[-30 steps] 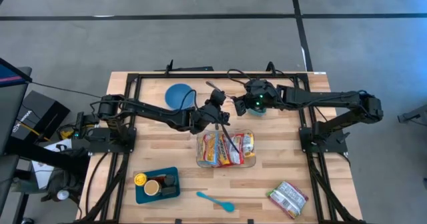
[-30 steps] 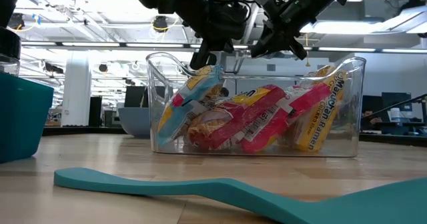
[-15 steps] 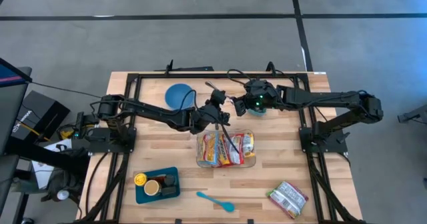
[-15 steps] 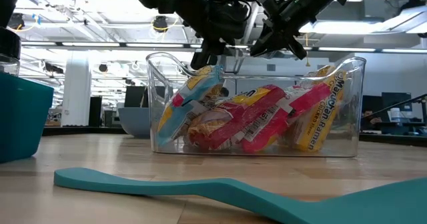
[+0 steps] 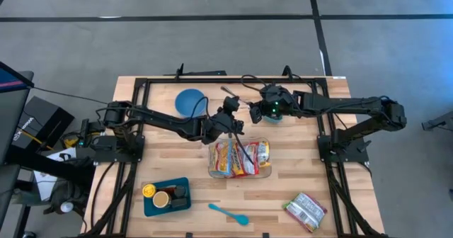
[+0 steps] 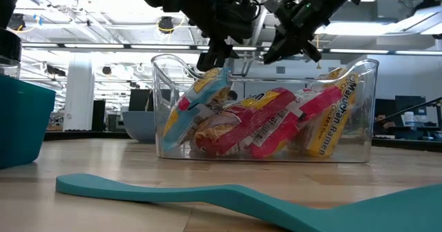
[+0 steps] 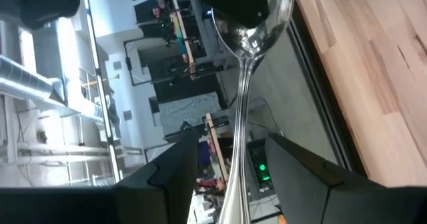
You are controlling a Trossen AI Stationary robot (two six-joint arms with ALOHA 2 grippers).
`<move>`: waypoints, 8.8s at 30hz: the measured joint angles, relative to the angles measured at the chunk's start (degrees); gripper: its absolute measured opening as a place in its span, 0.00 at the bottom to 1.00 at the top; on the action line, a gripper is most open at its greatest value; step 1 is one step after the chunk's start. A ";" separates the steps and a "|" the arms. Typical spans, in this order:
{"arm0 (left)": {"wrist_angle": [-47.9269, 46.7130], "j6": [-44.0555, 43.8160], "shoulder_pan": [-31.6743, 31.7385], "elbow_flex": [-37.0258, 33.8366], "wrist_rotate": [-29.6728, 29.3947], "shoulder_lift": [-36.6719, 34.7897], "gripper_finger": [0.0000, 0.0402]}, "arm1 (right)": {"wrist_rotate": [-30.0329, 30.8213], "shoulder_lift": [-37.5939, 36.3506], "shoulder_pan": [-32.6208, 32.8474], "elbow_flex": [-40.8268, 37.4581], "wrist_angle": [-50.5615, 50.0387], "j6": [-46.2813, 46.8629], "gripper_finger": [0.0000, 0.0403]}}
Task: Pick & Place Food Item
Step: Put the silver spoon into the blue bin, then put the black spoon into the blue bin
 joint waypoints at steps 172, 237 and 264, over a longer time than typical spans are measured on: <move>0.00 -34.63 0.22 0.02 -1.74 0.02 0.39 | 6.81 8.59 -13.88 -49.90 69.51 29.07 0.06; -0.02 -34.63 0.22 0.02 -1.74 0.04 0.39 | 6.83 8.57 -14.69 -49.88 72.65 27.90 0.15; -1.36 -36.42 -0.15 -0.94 -6.04 -3.69 0.39 | 3.51 -14.92 -14.05 -49.88 59.15 18.35 0.13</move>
